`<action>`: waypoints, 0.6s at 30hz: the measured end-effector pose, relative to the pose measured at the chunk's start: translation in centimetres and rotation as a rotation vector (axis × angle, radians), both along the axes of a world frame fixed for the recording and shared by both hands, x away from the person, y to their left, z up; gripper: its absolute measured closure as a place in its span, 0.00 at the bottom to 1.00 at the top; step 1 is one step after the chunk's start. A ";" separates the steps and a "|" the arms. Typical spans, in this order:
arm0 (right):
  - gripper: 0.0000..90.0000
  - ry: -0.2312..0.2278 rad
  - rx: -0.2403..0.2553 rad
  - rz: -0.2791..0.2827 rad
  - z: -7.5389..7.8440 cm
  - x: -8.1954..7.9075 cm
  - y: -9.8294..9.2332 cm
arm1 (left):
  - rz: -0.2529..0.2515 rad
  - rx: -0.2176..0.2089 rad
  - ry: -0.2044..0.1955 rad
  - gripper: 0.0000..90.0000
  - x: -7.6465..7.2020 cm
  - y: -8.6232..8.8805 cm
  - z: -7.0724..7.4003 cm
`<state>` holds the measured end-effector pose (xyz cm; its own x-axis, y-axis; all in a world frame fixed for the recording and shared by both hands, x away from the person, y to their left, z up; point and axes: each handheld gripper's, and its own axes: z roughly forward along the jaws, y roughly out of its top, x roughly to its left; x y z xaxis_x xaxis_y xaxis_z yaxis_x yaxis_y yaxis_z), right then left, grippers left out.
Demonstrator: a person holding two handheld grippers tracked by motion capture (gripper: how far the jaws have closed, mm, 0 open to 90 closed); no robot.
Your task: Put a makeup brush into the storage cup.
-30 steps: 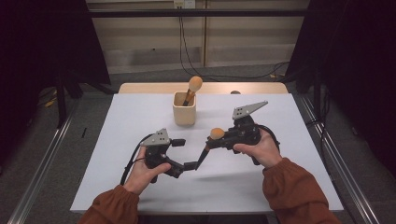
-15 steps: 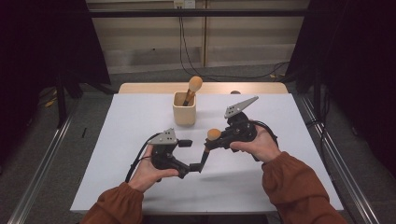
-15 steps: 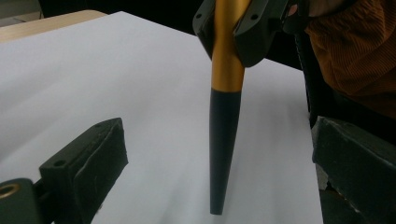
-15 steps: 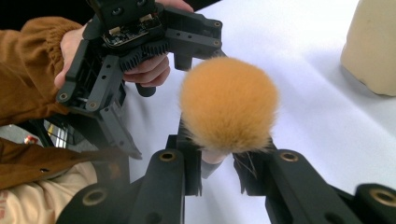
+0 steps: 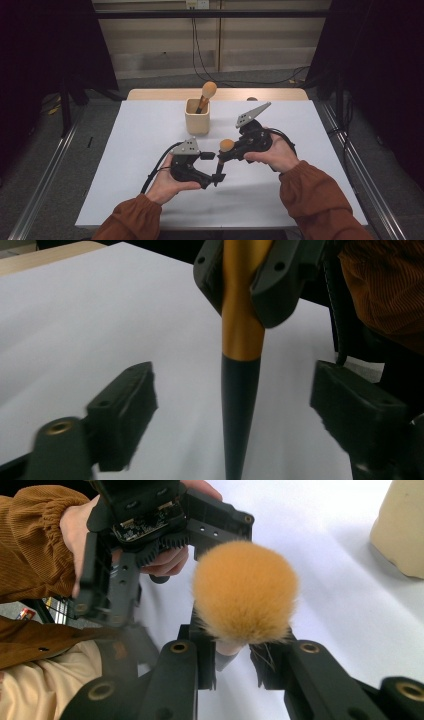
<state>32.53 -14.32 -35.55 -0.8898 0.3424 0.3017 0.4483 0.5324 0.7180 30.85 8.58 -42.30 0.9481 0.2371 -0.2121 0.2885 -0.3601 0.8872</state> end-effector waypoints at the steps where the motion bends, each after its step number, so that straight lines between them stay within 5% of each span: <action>1: 0.82 -0.003 -0.004 0.003 0.0 0.0 0.1 | 0.005 0.005 0.000 0.22 0.1 0.0 0.0; 6: 0.82 -0.001 -0.006 0.002 -0.1 0.0 0.3 | -0.013 0.029 -0.003 0.38 0.0 -0.5 0.2; 14: 0.82 -0.004 -0.010 -0.001 -0.1 0.0 0.2 | -0.027 0.008 0.010 0.61 0.0 -0.5 0.3; 18: 0.82 -0.002 -0.008 -0.003 -0.2 0.0 0.1 | -0.032 -0.001 0.023 0.65 0.1 -0.5 0.3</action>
